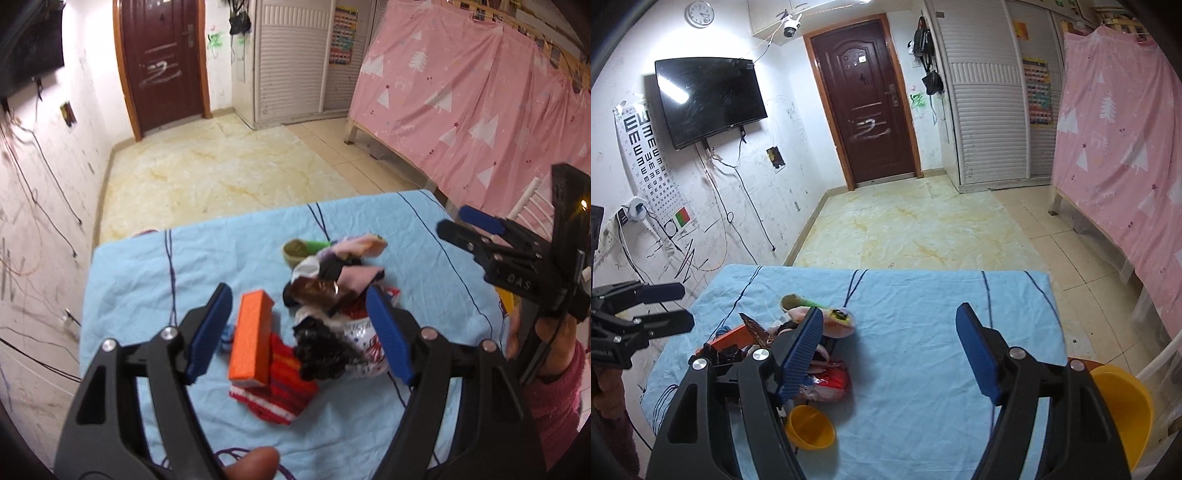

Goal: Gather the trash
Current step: 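Return to the bed and grasp a pink toy with the right tool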

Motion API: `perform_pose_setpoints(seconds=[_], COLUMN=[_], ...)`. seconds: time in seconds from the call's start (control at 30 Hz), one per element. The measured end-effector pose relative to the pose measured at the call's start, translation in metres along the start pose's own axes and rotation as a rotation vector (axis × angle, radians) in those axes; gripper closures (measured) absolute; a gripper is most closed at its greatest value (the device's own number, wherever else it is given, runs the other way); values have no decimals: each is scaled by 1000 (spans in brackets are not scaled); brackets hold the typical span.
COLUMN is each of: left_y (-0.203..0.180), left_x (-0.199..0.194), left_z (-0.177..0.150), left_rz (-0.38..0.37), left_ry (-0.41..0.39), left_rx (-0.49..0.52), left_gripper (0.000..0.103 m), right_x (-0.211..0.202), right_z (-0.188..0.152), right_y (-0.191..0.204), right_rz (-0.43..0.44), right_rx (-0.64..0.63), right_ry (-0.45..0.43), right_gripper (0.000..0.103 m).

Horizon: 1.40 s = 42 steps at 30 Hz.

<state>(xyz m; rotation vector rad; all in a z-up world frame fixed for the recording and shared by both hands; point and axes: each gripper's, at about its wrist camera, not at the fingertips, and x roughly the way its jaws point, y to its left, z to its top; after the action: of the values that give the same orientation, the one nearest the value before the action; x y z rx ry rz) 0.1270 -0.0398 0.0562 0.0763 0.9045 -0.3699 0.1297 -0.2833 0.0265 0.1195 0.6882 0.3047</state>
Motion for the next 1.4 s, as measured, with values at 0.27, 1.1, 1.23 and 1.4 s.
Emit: perform_pose_setpoints(seconds=[0.27,1.1,1.23,1.4], left_y=[-3,-26,-25,-20], left_x=[14,62,56,38], left_z=[-20,-40,-41,-42], left_rz=[-104,-158,-148,-131], left_ry=[39,94,82,49], left_rx=[16,127,122,114], left_gripper=[31,88,88,89], right_x=[30,117,105,91], right_z=[11,10,11,18], right_y=[25,39,41,41], right_rz=[52,202,212,229], right_rx=[-10,57,46,49], right_ry=[58,307,271,233], right_gripper=[33,84,93,94])
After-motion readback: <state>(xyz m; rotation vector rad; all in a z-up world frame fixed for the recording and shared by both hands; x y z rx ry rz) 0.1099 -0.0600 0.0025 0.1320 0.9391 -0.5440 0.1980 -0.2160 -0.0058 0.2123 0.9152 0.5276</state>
